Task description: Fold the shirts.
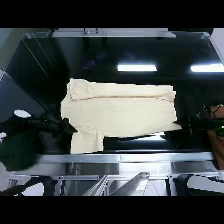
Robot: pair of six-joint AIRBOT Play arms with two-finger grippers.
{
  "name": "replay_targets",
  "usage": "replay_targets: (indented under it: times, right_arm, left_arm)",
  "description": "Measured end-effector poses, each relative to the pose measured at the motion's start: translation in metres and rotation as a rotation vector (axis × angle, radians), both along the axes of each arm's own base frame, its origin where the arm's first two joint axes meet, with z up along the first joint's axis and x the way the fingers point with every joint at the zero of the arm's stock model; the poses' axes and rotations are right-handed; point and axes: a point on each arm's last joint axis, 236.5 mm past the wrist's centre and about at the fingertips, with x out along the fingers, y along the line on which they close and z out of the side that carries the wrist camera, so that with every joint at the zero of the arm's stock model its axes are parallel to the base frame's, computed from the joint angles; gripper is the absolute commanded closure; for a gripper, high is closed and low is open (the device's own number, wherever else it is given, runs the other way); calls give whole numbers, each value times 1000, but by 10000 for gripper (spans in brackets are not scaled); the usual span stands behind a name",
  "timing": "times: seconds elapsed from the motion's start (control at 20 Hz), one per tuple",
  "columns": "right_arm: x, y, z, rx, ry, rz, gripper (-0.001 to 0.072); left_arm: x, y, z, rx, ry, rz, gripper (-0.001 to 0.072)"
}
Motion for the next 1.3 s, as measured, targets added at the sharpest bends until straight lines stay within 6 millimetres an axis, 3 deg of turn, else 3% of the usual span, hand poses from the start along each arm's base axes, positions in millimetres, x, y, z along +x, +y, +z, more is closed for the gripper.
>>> replay_targets:
  times: [0.15,0.25,0.4,0.6,0.8,1.05,1.3]
  right_arm:
    - [31,-7,24,-27,-80,-2,694]
    - [55,-2,36,-51,-138,15,695]
    - [98,4,39,-119,-208,29,695]
    - [151,3,33,-156,-266,19,695]
    - [181,2,24,-164,-303,-5,695]
    - [197,-6,16,-193,-328,-30,695]
    - [199,-9,0,-202,-308,-33,695]
  left_arm:
    - [52,32,58,7,-177,56,686]
    - [79,52,88,29,-269,87,685]
    - [109,63,106,42,-325,86,685]
    - [155,71,93,56,-330,57,685]
    - [196,60,62,43,-305,-22,685]
    - [239,40,38,27,-318,-105,685]
    - [270,27,40,27,-372,-142,685]
